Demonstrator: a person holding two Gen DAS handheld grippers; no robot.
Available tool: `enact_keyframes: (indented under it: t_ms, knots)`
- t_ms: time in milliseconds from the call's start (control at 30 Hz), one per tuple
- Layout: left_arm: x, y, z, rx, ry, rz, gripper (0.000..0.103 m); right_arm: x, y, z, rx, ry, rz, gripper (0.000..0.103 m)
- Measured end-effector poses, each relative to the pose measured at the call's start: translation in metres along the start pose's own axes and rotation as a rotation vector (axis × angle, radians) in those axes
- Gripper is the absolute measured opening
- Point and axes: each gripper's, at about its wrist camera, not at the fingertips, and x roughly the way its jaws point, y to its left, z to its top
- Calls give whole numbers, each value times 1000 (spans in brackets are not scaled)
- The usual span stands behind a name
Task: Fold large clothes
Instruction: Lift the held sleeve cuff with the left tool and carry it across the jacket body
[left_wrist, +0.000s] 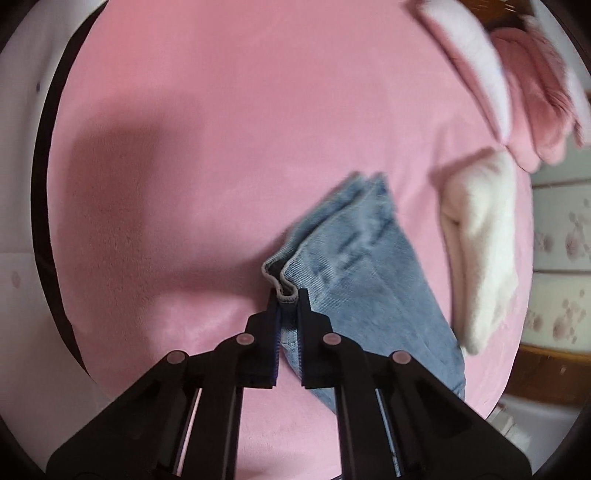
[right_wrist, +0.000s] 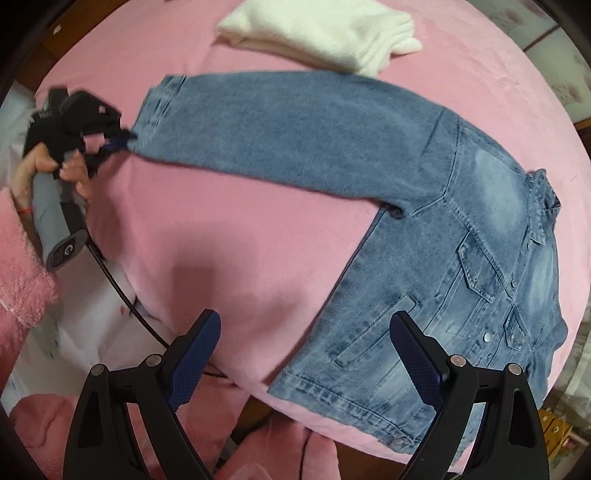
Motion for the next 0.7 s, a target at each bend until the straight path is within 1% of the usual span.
enact_keyframes:
  t_ms: [67,167,267,367,400,467,533,633,700]
  knots:
    - [-21,-12,-7,81,-40,-50,5,0,-1,-2,5,-3,5,94]
    - [-50,-42,-19,219,-104,-101,4,-2,-11,-5,45,-25,27,94]
    - [-76,-65,-33,326,-155,-134,4,-6,-22,-7,83,-41,47,94]
    - [-101,-86,-48,368,-174,-179,4,-16,-39,-15,135,-80,61,94]
    - [-112,-95,-58,379,-182,-208,4,-23,-48,-22,159,-108,56,94]
    - [-136,-101,-78,419,-204,-243,4,-34,-61,-32,185,-153,49,94]
    - [-152,-123,-107,497,-237,-253,4,-47,-80,-46,211,-208,47,94]
    - [-170,-155,-161,641,-265,-247,4,-73,-117,-80,262,-342,45,94]
    - [-181,-172,-198,701,-256,-256,4,-93,-143,-109,291,-467,32,94]
